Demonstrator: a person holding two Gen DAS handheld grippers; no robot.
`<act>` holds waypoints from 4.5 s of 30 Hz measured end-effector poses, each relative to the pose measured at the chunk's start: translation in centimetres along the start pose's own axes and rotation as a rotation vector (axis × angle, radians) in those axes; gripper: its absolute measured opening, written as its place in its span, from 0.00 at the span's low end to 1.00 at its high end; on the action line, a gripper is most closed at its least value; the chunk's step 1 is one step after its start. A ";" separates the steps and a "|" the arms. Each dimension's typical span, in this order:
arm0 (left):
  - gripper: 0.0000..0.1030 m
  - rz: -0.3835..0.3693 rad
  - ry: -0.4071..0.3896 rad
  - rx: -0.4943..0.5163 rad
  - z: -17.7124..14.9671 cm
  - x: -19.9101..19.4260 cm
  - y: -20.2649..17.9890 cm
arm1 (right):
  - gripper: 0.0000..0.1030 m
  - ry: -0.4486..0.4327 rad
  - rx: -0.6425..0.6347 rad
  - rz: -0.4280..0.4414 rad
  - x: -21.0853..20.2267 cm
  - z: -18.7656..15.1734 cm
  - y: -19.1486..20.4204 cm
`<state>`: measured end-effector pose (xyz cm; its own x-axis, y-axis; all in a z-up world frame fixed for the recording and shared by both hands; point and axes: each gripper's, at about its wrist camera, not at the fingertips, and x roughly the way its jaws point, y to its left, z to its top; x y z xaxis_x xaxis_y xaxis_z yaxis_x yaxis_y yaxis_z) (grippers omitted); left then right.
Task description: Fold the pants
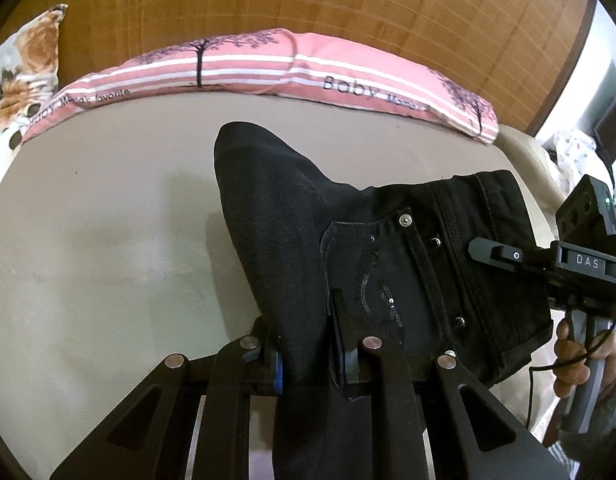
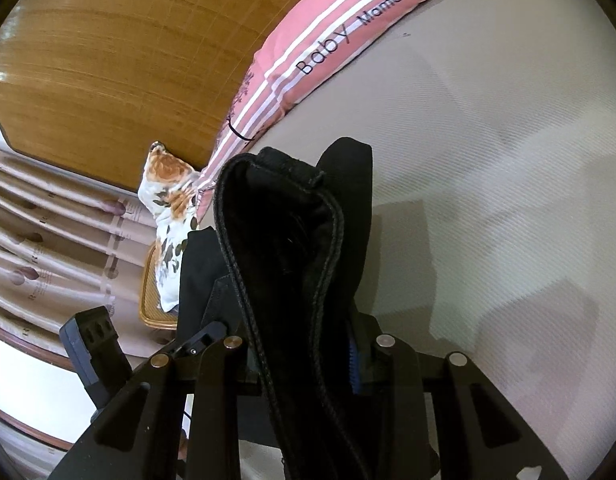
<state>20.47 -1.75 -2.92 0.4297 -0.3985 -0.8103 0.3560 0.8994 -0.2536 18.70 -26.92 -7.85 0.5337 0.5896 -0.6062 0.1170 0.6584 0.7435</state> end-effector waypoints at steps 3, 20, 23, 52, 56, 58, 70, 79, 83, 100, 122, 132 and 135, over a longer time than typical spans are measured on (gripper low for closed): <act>0.18 0.008 -0.003 -0.008 0.6 0.3 0.7 | 0.27 0.009 -0.002 -0.004 1.0 0.7 0.5; 0.18 0.037 -0.002 -0.054 2.5 3.4 4.6 | 0.26 0.016 -0.021 -0.055 4.3 2.9 1.2; 0.24 0.060 0.022 -0.071 1.6 5.2 5.6 | 0.30 -0.006 -0.036 -0.132 4.7 2.7 0.7; 0.53 0.151 0.008 -0.111 -6.1 2.2 5.3 | 0.51 -0.069 -0.163 -0.345 -0.8 -5.5 -0.5; 0.56 0.192 -0.003 -0.097 -6.2 2.2 4.8 | 0.57 -0.093 -0.209 -0.382 -0.6 -5.7 -0.3; 0.56 0.218 -0.008 -0.091 -6.2 2.0 4.4 | 0.57 -0.097 -0.207 -0.393 -0.5 -5.8 -0.2; 0.66 0.341 -0.037 -0.110 -7.3 -1.1 2.6 | 0.70 -0.180 -0.348 -0.518 -2.0 -8.1 4.6; 0.69 0.350 -0.102 -0.077 -9.5 -4.4 -0.2 | 0.90 -0.243 -0.441 -0.546 -3.3 -12.0 9.3; 0.71 0.375 -0.127 -0.083 -10.0 -5.3 -0.6 | 0.92 -0.262 -0.480 -0.575 -3.7 -13.2 10.4; 0.72 0.398 -0.142 -0.090 -11.3 -6.0 -1.3 | 0.97 -0.274 -0.597 -0.605 -3.2 -16.0 12.0; 0.72 0.396 -0.121 -0.098 -12.2 -5.3 -1.3 | 0.97 -0.264 -0.559 -0.582 -3.2 -15.9 11.1; 0.72 0.408 -0.121 -0.102 -12.4 -5.3 -1.3 | 0.97 -0.246 -0.563 -0.577 -2.9 -16.2 11.2; 0.72 0.411 -0.123 -0.099 -12.4 -5.3 -1.3 | 0.97 -0.244 -0.566 -0.580 -2.8 -16.2 11.1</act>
<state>7.43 1.44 -4.88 0.6170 -0.0165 -0.7868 0.0559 0.9982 0.0229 4.94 -13.67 -2.46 0.6918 0.0113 -0.7220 0.0255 0.9989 0.0401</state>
